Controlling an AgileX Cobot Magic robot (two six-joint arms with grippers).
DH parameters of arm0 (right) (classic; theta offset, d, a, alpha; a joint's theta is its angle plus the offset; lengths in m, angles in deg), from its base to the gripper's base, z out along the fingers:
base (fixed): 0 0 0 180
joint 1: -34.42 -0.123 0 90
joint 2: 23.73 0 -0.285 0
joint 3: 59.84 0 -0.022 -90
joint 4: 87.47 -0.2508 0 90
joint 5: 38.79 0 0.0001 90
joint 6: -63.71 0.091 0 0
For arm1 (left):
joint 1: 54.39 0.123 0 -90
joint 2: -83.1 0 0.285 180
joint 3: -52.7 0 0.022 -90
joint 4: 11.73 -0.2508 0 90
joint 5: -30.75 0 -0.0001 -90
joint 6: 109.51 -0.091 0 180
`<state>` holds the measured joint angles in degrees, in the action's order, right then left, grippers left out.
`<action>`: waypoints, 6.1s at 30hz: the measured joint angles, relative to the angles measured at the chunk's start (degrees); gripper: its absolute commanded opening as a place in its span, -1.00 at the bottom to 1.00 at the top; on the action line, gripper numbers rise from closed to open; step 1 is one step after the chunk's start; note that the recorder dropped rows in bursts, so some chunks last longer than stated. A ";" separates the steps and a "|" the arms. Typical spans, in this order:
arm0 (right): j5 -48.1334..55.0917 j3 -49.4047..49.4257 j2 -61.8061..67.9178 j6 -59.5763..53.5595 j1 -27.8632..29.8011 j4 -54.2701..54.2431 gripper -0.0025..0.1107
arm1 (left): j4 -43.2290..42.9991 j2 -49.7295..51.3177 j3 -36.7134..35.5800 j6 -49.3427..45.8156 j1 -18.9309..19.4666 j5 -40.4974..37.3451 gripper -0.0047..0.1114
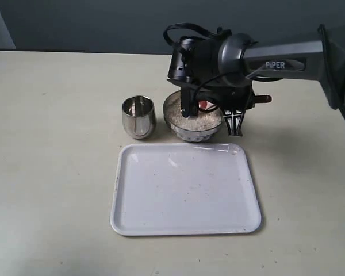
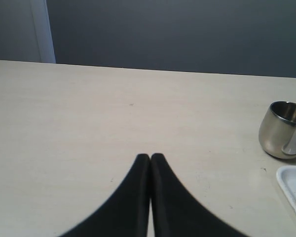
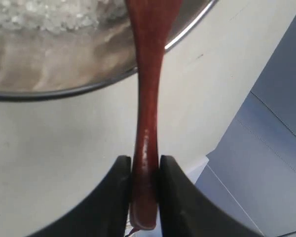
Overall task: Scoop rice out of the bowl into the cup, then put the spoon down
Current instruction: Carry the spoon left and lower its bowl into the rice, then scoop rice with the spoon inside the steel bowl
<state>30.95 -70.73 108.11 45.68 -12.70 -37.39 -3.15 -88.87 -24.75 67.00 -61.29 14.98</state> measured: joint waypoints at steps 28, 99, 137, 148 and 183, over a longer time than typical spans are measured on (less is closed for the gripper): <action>-0.11 0.00 0.22 -1.33 -1.02 7.94 -0.97 | 0.00 0.00 0.00 0.00 0.00 0.00 -0.91; 0.00 -5.69 2.53 -11.91 1.88 -10.76 -0.97 | -0.38 0.00 0.00 0.00 0.00 0.00 -0.91; 0.10 -5.69 1.95 -11.78 2.87 -15.80 -0.97 | -0.38 0.00 0.00 0.00 0.00 0.00 -0.91; 0.10 -5.69 1.67 -10.19 2.87 -15.92 -0.97 | -0.38 0.00 0.00 0.00 0.00 0.00 -0.91; 0.10 -5.69 -0.86 -10.07 2.87 -19.45 -0.97 | -0.47 0.00 0.00 0.00 0.00 0.00 -0.91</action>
<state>31.05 -76.42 107.25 35.60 -9.83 -56.84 -3.62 -88.87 -24.75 67.00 -61.29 14.98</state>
